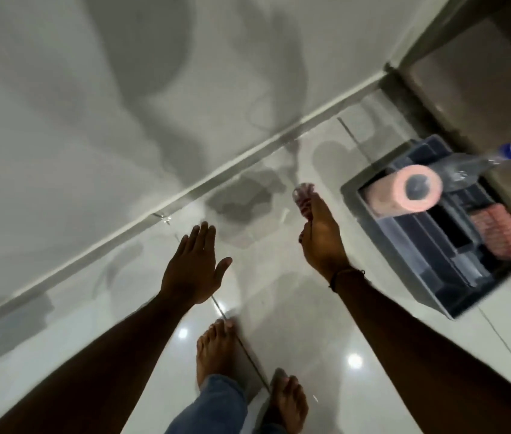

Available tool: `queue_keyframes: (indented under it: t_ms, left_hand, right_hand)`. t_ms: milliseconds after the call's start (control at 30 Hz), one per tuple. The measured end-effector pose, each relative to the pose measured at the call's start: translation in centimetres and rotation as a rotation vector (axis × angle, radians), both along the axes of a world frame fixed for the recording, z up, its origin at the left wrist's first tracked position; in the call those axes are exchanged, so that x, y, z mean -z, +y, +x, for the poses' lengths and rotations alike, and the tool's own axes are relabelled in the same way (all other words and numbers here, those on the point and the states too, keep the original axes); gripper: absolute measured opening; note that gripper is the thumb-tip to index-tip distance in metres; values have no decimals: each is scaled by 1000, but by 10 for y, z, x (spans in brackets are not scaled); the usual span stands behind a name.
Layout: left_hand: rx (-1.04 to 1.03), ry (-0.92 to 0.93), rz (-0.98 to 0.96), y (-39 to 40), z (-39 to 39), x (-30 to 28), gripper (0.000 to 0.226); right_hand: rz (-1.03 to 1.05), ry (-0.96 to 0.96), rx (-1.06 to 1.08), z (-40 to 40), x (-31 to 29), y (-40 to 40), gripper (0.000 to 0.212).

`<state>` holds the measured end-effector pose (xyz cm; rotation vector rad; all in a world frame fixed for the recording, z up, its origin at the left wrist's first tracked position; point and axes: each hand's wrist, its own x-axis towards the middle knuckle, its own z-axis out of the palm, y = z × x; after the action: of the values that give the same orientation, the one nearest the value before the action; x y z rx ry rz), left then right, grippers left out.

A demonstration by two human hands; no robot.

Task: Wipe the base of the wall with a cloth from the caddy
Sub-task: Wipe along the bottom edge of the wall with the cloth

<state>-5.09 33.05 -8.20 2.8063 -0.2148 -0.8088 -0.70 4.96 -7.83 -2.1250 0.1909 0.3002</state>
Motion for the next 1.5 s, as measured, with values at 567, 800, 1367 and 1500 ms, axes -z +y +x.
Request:
queue_keyframes:
  t_ms: [567, 800, 1367, 1500]
  left_hand:
    - [72, -280, 32, 34, 10, 192, 120]
    - [117, -317, 68, 36, 16, 200, 126]
    - [128, -275, 40, 38, 17, 183, 125]
    - [119, -280, 21, 41, 15, 190, 124]
  right_hand:
    - [-726, -136, -228, 104, 191, -14, 71]
    - [-657, -4, 220, 249, 188, -90, 67]
    - [-521, -353, -494, 87, 172, 108, 67]
    - [-539, -346, -382, 95, 180, 91, 63]
